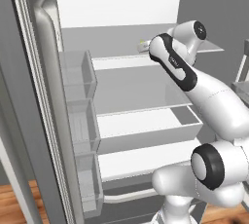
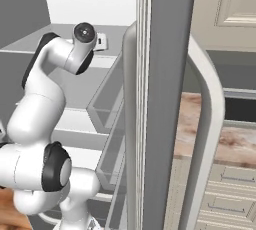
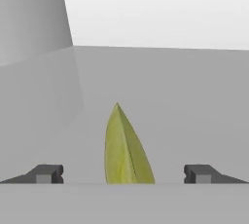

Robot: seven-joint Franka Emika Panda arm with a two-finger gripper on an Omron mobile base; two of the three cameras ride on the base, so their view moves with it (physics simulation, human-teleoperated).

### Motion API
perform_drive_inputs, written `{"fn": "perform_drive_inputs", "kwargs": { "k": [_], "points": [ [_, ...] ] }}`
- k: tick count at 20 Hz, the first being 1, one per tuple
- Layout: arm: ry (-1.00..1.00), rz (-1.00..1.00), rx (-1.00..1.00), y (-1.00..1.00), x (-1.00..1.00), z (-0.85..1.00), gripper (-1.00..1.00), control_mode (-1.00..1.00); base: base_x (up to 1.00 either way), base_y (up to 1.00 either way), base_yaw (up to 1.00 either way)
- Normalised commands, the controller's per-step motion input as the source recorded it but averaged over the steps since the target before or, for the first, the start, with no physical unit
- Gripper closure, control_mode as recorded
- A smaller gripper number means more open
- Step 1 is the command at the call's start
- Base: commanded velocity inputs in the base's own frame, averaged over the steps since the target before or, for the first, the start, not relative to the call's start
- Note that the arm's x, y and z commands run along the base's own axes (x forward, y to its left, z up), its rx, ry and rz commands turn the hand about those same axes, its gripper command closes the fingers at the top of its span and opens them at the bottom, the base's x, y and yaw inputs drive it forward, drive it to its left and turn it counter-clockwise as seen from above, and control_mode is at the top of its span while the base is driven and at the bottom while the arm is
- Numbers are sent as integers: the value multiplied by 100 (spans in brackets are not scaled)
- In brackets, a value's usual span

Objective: There is a bowl on the dining counter. Grab a lemon wedge from the fridge and place it in the bowl. Then get the liquor bottle and glass cup from the cabinet and place them next to the bowl.

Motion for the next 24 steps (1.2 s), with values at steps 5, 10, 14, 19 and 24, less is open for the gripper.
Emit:
{"fn": "perform_drive_inputs", "kwargs": {
  "k": [5,10,14,19,24],
  "points": [
    [0,8,0,0,20,-12,-100,-100,0,0,0],
    [3,8,0,1,12,-26,100,-100,0,0,0],
    [6,8,0,4,12,-23,100,-100,0,0,0],
    [12,4,-5,18,5,-19,100,-100,0,0,0],
    [-5,0,-2,5,-12,-2,100,-100,0,0,0]
  ]
}}
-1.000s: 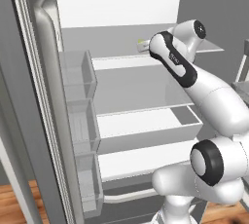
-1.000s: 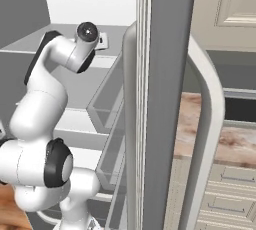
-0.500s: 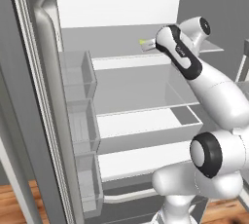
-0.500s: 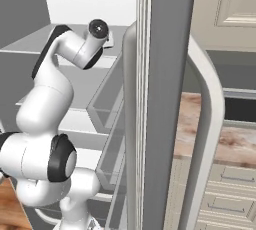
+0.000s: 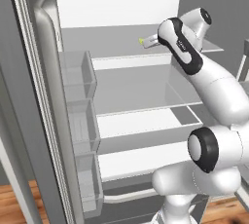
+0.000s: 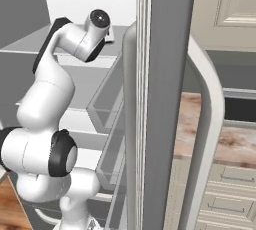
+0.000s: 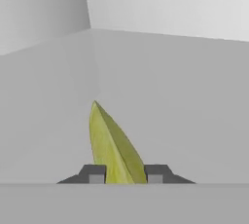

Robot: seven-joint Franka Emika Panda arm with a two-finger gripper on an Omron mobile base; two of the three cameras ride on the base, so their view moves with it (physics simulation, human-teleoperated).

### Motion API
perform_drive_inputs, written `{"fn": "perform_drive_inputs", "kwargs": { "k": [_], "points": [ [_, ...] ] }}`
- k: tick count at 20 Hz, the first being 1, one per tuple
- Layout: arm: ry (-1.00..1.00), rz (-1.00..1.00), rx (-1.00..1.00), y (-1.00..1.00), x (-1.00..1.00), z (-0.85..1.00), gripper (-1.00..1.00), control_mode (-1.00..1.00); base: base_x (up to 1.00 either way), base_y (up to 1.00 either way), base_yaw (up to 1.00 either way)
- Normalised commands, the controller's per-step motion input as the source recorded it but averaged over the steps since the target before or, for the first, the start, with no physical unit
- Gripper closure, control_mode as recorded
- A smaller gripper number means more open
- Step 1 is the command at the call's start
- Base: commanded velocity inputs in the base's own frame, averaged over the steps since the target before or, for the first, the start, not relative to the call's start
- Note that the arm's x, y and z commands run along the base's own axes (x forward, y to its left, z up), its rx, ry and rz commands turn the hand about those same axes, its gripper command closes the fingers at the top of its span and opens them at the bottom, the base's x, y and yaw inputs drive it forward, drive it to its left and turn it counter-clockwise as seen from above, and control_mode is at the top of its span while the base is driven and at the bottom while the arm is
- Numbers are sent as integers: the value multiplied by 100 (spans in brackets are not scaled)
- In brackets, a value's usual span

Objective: There is a bowl on the dining counter. Grab a lemon wedge from the fridge and place it in the bowl. Then get the liquor bottle and glass cup from the cabinet and place them next to the bowl.

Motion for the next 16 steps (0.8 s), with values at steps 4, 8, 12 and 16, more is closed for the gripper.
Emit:
{"fn": "perform_drive_inputs", "kwargs": {
  "k": [4,8,12,16],
  "points": [
    [-24,0,0,0,-54,33,100,-100,0,0,0],
    [-21,0,0,0,-56,34,100,-100,0,0,0],
    [-20,0,0,0,-63,20,100,-100,0,0,0],
    [-21,0,0,1,-86,9,100,-100,0,0,0]
  ]
}}
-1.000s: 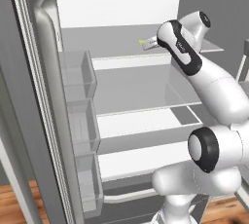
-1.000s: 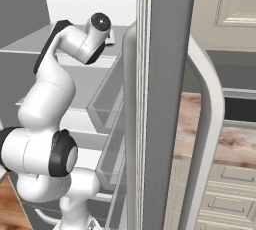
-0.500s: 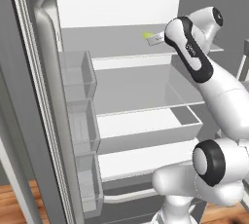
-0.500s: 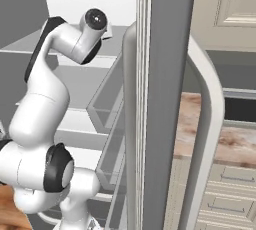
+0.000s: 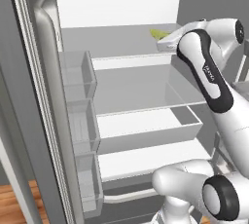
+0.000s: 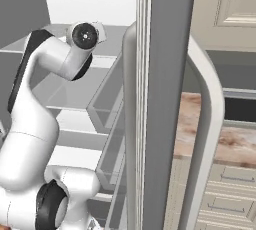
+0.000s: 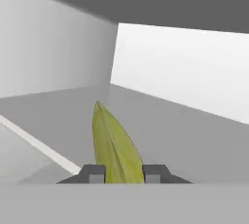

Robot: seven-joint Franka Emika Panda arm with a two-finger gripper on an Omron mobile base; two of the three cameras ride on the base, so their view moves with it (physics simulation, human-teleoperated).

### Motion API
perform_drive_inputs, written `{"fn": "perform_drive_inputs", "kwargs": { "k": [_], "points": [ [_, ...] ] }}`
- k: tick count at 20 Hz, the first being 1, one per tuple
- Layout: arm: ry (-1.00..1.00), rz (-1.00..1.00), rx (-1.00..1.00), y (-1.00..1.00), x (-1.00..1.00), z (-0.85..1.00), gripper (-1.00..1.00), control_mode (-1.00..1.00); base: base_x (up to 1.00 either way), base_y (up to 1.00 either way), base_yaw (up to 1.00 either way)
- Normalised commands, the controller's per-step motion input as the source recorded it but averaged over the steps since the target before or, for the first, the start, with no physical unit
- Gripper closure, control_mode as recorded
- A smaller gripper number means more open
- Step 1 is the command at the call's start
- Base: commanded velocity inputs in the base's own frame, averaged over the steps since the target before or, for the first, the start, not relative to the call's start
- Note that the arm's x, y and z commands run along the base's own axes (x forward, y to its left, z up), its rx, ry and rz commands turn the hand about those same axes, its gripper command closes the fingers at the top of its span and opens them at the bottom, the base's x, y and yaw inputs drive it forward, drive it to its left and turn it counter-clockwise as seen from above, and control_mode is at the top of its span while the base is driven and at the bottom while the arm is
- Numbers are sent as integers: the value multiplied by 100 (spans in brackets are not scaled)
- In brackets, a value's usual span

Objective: There is a bowl on the dining counter. Grab a lemon wedge from the fridge and place it in the bowl. Then get the liquor bottle and glass cup from the cabinet and place them next to the bowl.

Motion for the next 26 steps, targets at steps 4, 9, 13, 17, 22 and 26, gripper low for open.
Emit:
{"fn": "perform_drive_inputs", "kwargs": {
  "k": [4,9,13,17,22,26],
  "points": [
    [-15,-5,0,19,-98,19,100,-100,0,0,0],
    [-7,-6,0,16,-100,30,100,-100,0,0,0],
    [0,-3,0,-1,-100,49,100,-100,0,0,0],
    [0,-2,0,-10,-99,40,100,-100,0,0,0],
    [0,-1,0,-30,-100,15,100,-100,0,0,0],
    [-6,-2,0,-52,-100,0,100,-100,0,0,0]
  ]
}}
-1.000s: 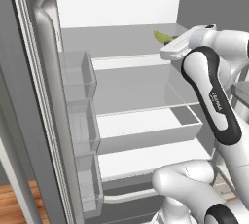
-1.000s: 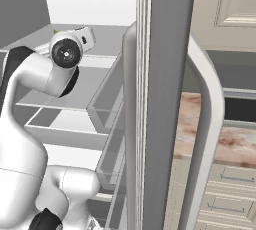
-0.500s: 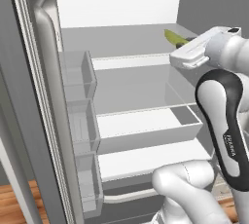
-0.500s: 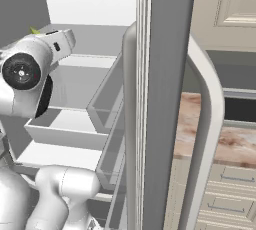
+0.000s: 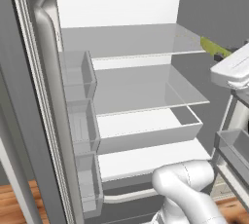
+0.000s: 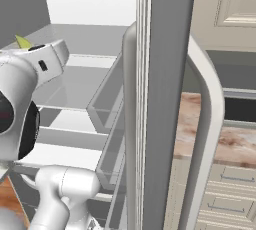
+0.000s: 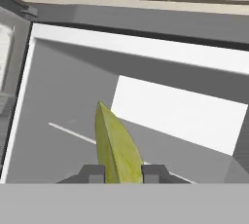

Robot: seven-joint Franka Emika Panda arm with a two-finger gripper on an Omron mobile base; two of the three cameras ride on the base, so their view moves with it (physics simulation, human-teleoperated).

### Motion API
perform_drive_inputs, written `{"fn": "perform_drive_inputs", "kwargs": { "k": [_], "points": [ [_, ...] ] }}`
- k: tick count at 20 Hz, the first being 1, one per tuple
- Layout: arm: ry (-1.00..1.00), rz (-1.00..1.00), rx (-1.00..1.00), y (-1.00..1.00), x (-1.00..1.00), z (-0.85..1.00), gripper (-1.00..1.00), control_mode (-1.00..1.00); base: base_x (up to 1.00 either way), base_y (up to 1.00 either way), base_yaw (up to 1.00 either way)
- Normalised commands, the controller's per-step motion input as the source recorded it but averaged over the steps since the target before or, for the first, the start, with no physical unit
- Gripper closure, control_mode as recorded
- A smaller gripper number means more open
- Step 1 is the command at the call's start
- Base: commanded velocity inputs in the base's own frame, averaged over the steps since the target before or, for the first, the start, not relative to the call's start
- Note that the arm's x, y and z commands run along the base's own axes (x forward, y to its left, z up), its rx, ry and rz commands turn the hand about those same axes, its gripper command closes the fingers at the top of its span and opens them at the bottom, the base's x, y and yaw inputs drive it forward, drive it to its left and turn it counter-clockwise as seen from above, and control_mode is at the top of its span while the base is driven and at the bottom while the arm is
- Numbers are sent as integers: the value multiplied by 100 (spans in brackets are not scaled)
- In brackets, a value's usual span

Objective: There is a bowl on the dining counter. Grab a lemon wedge from the fridge and place it in the bowl. Then get the liquor bottle and glass cup from the cabinet and place them next to the bowl.

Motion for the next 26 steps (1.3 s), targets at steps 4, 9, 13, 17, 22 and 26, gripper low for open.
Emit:
{"fn": "perform_drive_inputs", "kwargs": {
  "k": [4,9,13,17,22,26],
  "points": [
    [-6,-2,0,-41,-100,0,100,-100,0,0,0],
    [0,0,-1,-2,-82,-6,100,-100,0,0,0],
    [0,0,-3,9,-45,-7,100,100,-15,2,0],
    [0,0,0,0,0,0,100,100,-62,0,0],
    [0,0,0,0,0,0,100,100,-57,21,-1],
    [0,0,0,0,0,0,100,100,-41,58,-7]
  ]
}}
